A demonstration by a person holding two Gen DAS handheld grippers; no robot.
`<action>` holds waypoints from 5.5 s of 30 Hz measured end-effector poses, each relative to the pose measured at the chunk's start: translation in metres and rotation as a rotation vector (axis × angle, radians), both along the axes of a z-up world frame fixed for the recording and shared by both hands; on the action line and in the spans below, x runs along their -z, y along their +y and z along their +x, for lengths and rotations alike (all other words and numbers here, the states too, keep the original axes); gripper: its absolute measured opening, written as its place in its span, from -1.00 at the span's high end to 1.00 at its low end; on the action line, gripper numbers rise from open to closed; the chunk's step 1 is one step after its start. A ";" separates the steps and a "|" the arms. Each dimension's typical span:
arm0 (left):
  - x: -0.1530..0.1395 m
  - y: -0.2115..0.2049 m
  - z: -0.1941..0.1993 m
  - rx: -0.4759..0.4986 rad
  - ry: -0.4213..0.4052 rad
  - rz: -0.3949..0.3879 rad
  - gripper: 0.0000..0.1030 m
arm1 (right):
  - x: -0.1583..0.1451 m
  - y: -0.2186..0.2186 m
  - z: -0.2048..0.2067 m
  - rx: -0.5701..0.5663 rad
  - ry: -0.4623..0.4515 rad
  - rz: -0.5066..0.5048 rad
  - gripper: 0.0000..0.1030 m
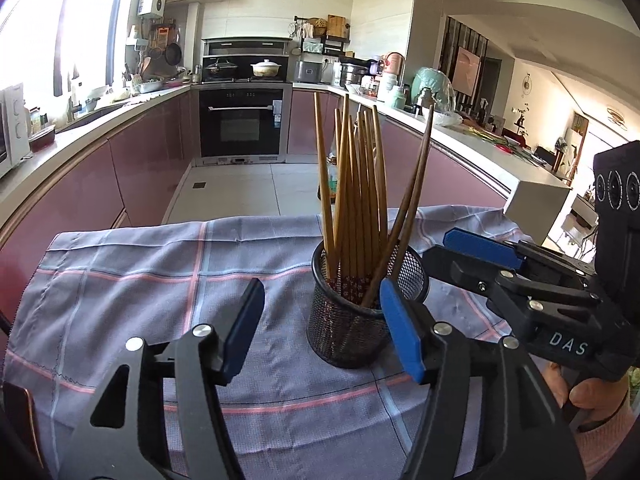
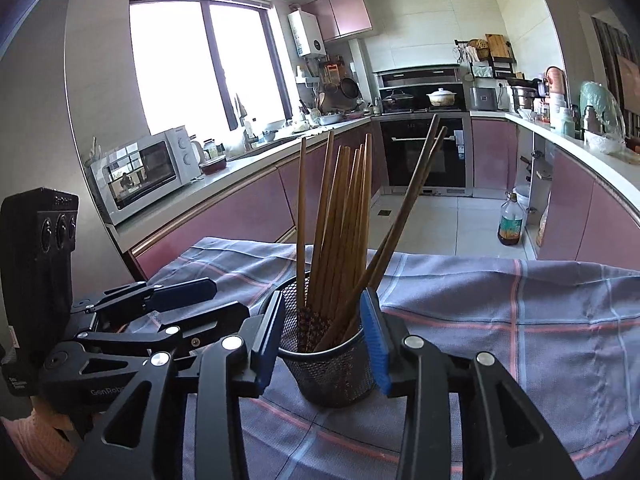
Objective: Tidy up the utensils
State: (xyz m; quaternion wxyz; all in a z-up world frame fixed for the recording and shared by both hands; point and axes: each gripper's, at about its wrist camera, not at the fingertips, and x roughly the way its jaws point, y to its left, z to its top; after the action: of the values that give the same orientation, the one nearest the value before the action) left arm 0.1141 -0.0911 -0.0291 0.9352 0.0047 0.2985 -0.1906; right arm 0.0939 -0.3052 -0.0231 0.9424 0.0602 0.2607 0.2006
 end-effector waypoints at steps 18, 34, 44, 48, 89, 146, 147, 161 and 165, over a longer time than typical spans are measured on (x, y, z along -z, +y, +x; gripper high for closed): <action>-0.015 0.029 -0.051 -0.121 -0.116 -0.003 -0.89 | -0.003 0.002 -0.039 0.064 -0.105 -0.053 -0.58; -0.013 0.048 -0.084 -0.207 -0.178 0.032 -0.89 | 0.007 0.027 -0.073 0.105 -0.171 -0.108 -0.87; -0.015 0.059 -0.096 -0.259 -0.197 0.021 -0.89 | 0.006 0.029 -0.082 0.107 -0.193 -0.089 -0.87; -0.020 0.060 -0.100 -0.268 -0.216 0.016 -0.89 | 0.003 0.027 -0.085 0.110 -0.214 -0.074 -0.87; -0.034 0.057 -0.111 -0.330 -0.318 0.033 -0.89 | -0.004 0.021 -0.090 0.142 -0.281 -0.048 -0.87; -0.029 0.052 -0.111 -0.323 -0.309 0.039 -0.89 | -0.004 0.020 -0.090 0.136 -0.272 -0.045 -0.87; -0.029 0.052 -0.111 -0.323 -0.309 0.039 -0.89 | -0.004 0.020 -0.090 0.136 -0.272 -0.046 -0.87; -0.029 0.052 -0.111 -0.323 -0.309 0.039 -0.89 | -0.004 0.020 -0.090 0.136 -0.272 -0.047 -0.87; -0.030 0.051 -0.111 -0.323 -0.308 0.040 -0.89 | -0.004 0.020 -0.090 0.136 -0.271 -0.045 -0.87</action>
State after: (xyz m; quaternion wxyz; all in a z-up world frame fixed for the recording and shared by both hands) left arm 0.0030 -0.0398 0.0005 0.9878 0.0046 0.1528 -0.0292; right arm 0.0041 -0.2849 -0.0189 0.9815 0.0288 0.1309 0.1367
